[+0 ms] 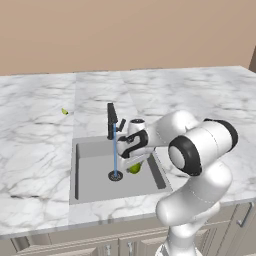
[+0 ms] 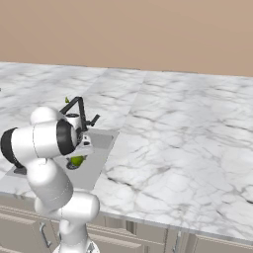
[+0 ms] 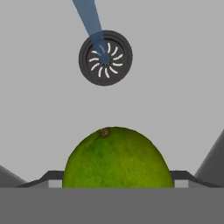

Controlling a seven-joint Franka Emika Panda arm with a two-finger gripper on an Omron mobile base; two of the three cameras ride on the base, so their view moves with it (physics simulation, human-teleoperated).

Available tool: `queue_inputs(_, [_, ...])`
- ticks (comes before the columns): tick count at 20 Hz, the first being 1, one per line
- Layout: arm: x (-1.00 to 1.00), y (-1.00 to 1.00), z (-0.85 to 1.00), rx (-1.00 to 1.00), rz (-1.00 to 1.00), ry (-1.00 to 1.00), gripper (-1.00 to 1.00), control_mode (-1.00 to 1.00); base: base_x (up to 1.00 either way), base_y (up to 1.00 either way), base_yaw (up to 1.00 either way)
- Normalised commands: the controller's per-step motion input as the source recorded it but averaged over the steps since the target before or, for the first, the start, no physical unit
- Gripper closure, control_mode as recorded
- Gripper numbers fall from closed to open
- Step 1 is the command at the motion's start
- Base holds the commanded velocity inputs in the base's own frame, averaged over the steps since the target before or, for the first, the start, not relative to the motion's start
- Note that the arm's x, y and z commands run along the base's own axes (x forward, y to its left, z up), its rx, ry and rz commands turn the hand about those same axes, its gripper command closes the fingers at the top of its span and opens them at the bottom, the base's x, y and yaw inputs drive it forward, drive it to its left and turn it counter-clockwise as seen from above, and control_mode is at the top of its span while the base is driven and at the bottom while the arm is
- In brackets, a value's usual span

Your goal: Turn on the sink faucet. Then move the lime from the counter to the sink. Turn off the sink. Move the vegetable from the sink to the pot next to the stove. Finally move the pot to the front left burner.

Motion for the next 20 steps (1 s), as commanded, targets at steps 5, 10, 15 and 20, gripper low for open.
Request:
queue_inputs(5, [0.30, 0.28, -0.24, 0.00, 0.00, 0.02, 1.00, -1.00, 0.00, 0.00, 0.00])
queue_inputs(10, [0.31, 0.22, -0.18, 0.00, 0.00, 0.03, 1.00, -1.00, 0.00, 0.00, 0.00])
queue_inputs(15, [0.26, 0.15, -0.12, 0.00, 0.00, 0.04, 1.00, -1.00, 0.00, 0.00, 0.00])
queue_inputs(20, [0.19, 0.09, -0.20, 0.00, 0.00, 0.04, 1.00, -1.00, 0.00, 0.00, 0.00])
